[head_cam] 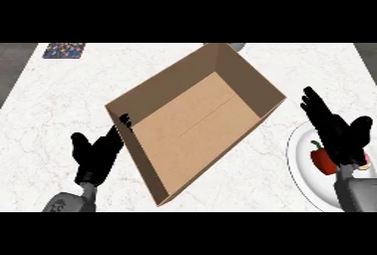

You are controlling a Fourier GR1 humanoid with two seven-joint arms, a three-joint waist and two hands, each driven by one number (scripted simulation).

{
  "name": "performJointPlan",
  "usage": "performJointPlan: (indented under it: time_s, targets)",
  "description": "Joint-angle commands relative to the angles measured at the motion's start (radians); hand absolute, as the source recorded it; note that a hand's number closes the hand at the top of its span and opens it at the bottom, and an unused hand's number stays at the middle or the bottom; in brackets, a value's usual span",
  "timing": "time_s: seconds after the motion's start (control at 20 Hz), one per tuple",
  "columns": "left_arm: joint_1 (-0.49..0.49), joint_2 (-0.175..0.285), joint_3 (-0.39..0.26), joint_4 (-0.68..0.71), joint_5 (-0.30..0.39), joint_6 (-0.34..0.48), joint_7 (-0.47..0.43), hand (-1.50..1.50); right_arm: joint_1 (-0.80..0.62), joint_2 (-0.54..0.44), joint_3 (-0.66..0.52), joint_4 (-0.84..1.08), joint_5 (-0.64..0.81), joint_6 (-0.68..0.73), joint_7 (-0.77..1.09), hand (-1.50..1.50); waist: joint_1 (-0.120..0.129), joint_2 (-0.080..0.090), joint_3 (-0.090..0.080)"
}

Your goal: Pick the cupcake from the plate and place it in the cardboard box

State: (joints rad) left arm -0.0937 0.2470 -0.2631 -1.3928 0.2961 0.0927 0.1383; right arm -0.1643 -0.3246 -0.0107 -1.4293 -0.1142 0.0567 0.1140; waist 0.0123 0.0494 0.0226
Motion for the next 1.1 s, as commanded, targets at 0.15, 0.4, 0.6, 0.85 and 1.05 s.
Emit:
performJointPlan:
  time_s: [0.15,0.4,0.6,0.85,1.05]
  targets:
    - [-0.025,0.209,0.109,0.027,-0.171,0.11,-0.041,0.0,0.002,-0.122,-0.033,0.062,-0.225,0.418,-0.14,-1.5,0.012,-0.046,-0.013]
    - [-0.025,0.259,0.134,0.052,-0.228,0.164,-0.046,0.0,-0.056,-0.376,0.048,-0.094,0.083,0.529,-0.357,-1.5,0.022,-0.061,-0.012]
    - [-0.003,0.285,0.164,0.069,-0.262,0.206,-0.084,0.0,0.078,-0.363,-0.026,0.126,-0.075,0.723,-0.65,-1.5,0.007,-0.03,-0.007]
    - [-0.01,0.294,0.165,0.063,-0.267,0.203,-0.082,0.0,0.046,-0.421,-0.052,0.211,-0.063,0.804,-0.846,-1.5,0.032,-0.029,-0.004]
    - [-0.033,0.309,0.167,0.065,-0.264,0.178,-0.084,0.0,-0.007,-0.525,-0.032,0.205,0.07,0.706,-0.919,-1.5,0.049,-0.027,-0.007]
